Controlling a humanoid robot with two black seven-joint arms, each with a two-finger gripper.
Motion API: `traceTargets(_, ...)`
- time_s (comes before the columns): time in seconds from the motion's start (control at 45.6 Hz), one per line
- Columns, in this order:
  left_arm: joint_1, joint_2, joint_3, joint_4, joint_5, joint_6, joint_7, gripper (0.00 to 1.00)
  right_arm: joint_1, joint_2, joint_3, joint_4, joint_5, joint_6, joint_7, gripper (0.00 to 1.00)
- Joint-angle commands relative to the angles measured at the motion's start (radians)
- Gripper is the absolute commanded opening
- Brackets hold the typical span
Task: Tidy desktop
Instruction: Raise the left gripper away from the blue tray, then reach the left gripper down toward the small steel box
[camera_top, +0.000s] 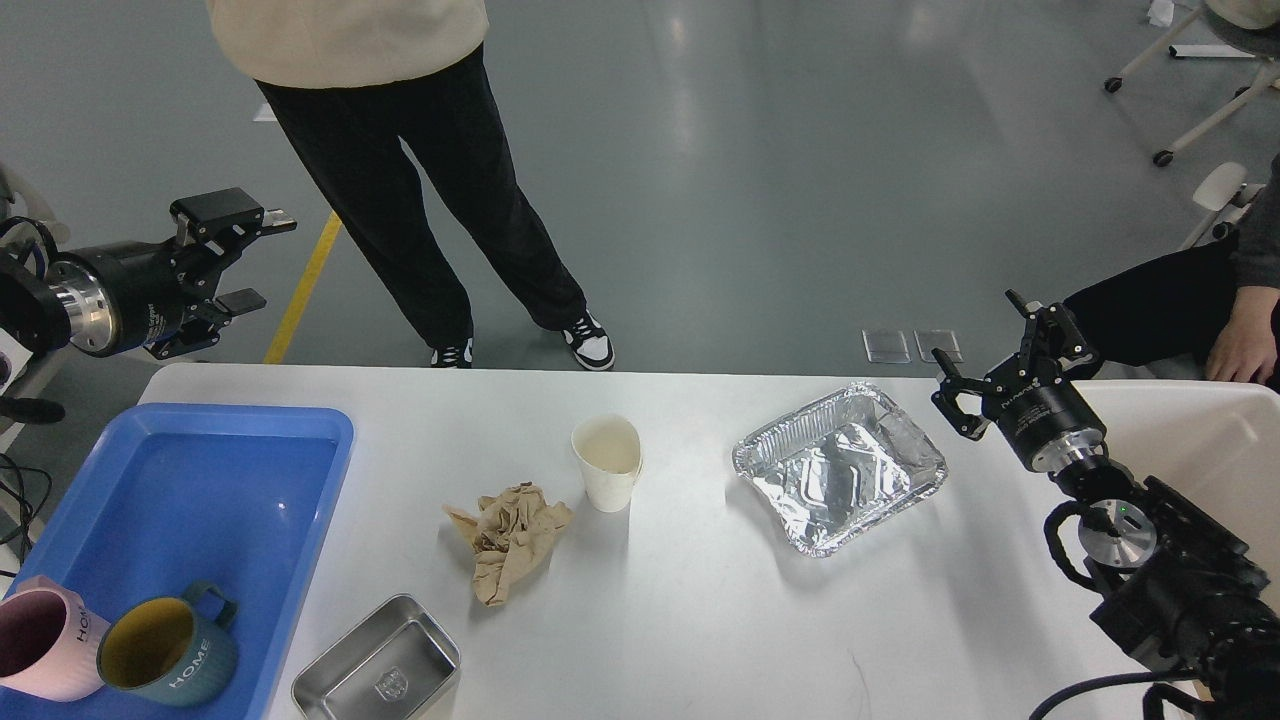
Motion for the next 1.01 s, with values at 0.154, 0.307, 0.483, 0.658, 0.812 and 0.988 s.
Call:
traceTargets(0.154,0.159,0.273,-0.021,-0.171,-0.005,-0.217,-0.021,0.97,0.0,0.003,0.0,-0.002,0.0,0.0,0.0,1.0)
traceTargets(0.307,0.304,0.488,-0.099,-0.291,-0.005,-0.34,-0.14,0.96,-0.002,0.006,-0.002,0.0,0.0,0.0,0.0,1.0)
traceTargets(0.483,0.321,0.668,-0.197,-0.314,-0.005,-0.455,-0.289,0.96,-0.003,0.003,-0.002,0.0,-0.001,-0.001,0.0,1.0)
traceTargets(0.658,0.321,0.766,-0.311,-0.266,-0.051,-0.455,-0.309,0.96,-0.005,-0.002,-0.029,0.0,-0.001,-0.001,0.0,1.0)
traceTargets(0.812,0.321,0.763,-0.326,-0.255,-0.05,-0.455,-0.301,0.96,-0.008,-0.006,-0.032,0.0,-0.001,0.0,0.0,1.0)
traceTargets(0.988,0.322,0.757,-0.323,-0.254,-0.047,-0.455,-0.291,0.96,-0.009,-0.003,-0.032,0.015,-0.001,-0.001,0.0,1.0)
